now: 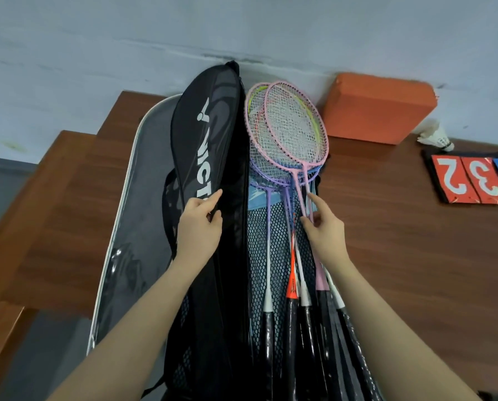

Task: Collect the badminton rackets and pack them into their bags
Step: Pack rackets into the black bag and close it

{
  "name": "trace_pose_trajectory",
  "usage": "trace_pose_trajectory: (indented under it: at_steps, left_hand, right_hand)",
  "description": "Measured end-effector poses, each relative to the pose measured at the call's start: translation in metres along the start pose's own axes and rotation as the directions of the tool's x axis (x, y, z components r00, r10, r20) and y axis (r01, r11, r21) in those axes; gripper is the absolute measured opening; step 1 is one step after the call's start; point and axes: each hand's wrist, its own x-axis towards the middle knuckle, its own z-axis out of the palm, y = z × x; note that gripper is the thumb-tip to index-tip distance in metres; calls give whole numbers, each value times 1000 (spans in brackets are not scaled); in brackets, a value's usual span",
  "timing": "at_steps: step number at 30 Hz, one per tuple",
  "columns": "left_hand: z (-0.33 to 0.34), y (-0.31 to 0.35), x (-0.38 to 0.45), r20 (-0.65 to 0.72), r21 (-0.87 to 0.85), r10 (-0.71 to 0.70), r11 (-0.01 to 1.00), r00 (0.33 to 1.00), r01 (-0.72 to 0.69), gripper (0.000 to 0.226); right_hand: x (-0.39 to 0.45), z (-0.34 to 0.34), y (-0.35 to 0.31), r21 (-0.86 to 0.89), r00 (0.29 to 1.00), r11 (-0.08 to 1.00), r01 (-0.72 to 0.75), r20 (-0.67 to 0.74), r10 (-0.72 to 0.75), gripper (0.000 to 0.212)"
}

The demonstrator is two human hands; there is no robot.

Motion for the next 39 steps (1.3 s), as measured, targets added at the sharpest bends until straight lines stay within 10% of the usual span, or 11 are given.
trace_pose_trajectory:
  at_steps: [21, 29, 39]
  left_hand:
    - [-29, -5, -7, -116, -189, -1, 982, 993, -21, 39]
    - [-26, 13, 15, -95, -146, 43, 988, 995, -57, 36]
    - [5, 27, 10, -61, -160, 21, 987, 998, -30, 39]
  right_hand:
    - [-35, -8, -32, 262, 998, 964, -39, -46, 53, 43]
    - [-58, -15, -31, -260, 954, 935, 240, -116, -278, 45]
    - [-96, -36, -12, -273, 951, 918, 289, -27, -308, 43]
